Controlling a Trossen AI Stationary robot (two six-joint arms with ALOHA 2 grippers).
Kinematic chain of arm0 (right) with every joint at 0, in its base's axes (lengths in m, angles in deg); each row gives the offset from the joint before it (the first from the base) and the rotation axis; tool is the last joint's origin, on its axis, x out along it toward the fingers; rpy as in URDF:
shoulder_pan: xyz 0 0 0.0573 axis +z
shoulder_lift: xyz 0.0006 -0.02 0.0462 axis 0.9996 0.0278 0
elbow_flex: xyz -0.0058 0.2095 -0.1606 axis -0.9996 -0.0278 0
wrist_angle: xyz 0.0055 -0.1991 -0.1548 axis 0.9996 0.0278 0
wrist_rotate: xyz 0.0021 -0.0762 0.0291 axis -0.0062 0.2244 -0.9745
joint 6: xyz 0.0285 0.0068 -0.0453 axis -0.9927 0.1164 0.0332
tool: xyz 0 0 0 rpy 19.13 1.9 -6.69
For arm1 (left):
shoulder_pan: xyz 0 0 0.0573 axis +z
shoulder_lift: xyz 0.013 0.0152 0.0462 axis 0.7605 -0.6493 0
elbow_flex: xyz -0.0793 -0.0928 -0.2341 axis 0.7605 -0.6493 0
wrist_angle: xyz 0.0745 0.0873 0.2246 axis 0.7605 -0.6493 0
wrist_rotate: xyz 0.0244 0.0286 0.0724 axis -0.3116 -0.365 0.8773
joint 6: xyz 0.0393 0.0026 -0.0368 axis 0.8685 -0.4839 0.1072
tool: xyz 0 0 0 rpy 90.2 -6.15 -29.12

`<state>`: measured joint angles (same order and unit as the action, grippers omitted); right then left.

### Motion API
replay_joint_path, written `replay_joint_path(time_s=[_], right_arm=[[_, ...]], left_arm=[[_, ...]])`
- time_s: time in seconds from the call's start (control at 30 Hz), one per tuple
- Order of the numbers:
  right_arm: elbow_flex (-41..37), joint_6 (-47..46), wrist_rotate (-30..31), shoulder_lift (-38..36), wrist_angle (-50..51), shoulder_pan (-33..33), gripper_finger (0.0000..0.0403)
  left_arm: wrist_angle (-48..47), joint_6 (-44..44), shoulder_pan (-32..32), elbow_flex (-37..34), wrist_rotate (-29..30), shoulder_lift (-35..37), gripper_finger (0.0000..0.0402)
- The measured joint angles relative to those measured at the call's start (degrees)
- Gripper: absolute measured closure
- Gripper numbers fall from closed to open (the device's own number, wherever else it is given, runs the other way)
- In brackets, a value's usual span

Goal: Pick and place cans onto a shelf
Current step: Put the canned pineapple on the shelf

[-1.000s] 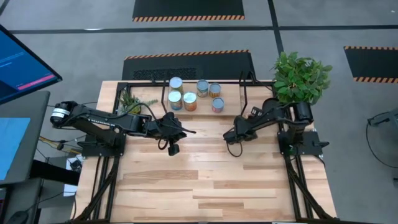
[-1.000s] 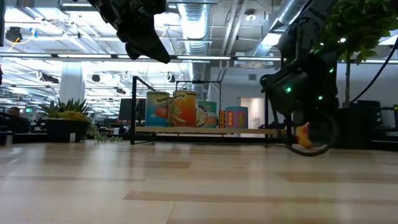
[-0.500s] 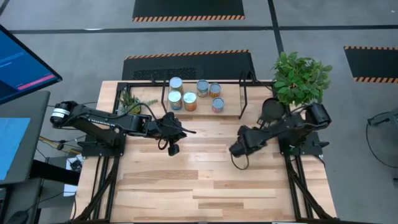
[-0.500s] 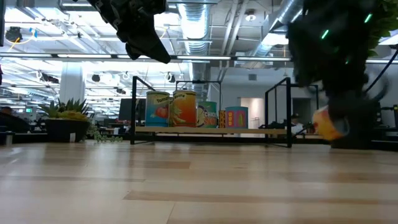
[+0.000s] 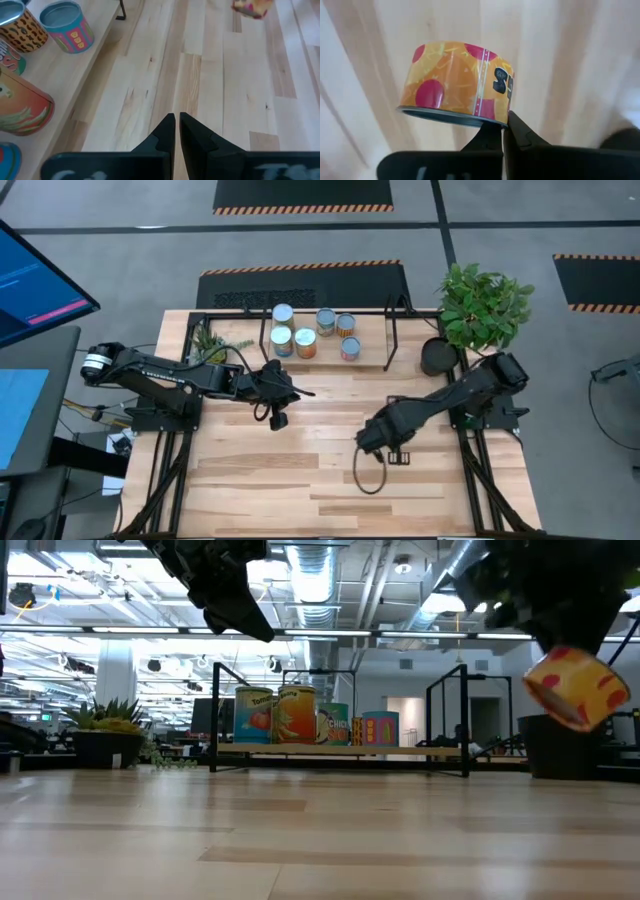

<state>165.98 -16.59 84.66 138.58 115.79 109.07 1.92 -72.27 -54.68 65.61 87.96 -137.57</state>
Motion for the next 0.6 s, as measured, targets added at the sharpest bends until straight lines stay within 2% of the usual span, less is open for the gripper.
replay_joint_path(time_s=[0.17,0.47,0.6], right_arm=[[2.94,3.04,-5.63,7.08,1.12,-3.19,0.0399],[11.55,5.45,-4.98,16.15,0.56,-6.74,0.0396],[14.93,5.42,-4.75,19.0,0.51,-8.7,0.037]], left_arm=[[-0.22,-0.03,0.0,0.0,0.05,0.0,0.0387],[-0.61,-0.37,0.0,0.0,0.03,0.0,0.0387],[-1.16,-0.17,0.0,0.0,0.03,0.0,0.0387]])
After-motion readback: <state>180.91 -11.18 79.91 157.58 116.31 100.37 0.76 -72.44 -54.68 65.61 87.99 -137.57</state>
